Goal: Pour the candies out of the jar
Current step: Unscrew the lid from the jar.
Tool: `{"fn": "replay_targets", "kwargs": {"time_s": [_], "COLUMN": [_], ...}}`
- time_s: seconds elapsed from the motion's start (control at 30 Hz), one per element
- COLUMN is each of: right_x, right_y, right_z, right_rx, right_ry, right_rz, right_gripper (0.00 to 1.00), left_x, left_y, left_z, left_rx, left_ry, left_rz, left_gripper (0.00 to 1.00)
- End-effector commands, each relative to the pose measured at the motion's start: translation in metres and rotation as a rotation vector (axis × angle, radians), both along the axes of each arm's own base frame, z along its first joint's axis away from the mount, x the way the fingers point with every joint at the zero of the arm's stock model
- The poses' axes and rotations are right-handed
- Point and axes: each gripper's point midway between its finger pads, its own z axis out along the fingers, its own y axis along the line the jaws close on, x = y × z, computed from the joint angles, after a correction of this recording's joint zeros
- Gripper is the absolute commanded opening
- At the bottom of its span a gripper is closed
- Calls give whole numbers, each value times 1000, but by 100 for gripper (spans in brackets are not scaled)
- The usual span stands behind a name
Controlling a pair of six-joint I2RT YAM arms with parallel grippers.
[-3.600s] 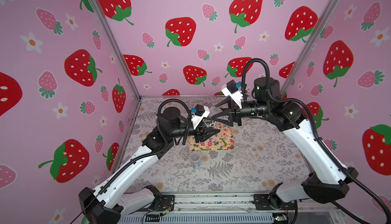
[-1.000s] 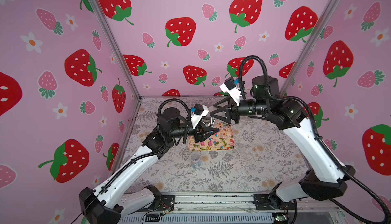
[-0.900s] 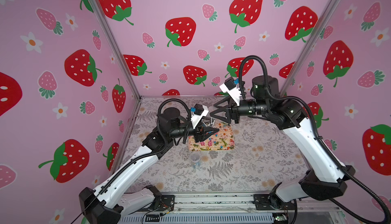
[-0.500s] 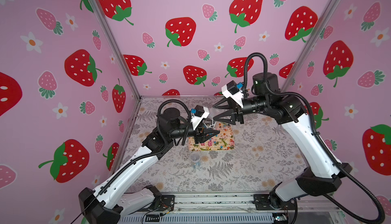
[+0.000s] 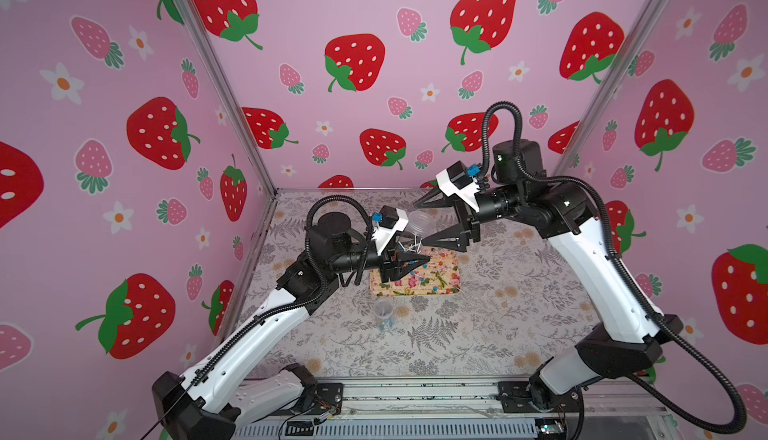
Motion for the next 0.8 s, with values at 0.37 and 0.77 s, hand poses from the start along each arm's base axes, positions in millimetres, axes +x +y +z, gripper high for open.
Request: {"fn": "replay_targets", "kwargs": {"time_s": [0.37,0.77], "right_x": [36,23], "right_y": [-24,-1], "right_z": [23,-2], "right_rx": [8,-45], "right_ry": [348,426], "right_rz": [-475,-410], "right_gripper": [99,99], "left_x": [3,4], "left_y": [4,3], "left_z": [13,12], "left_rx": [-19,-10], "left_ry": [-62,-61], "left_rz": [32,29], "left_gripper": [40,40]}}
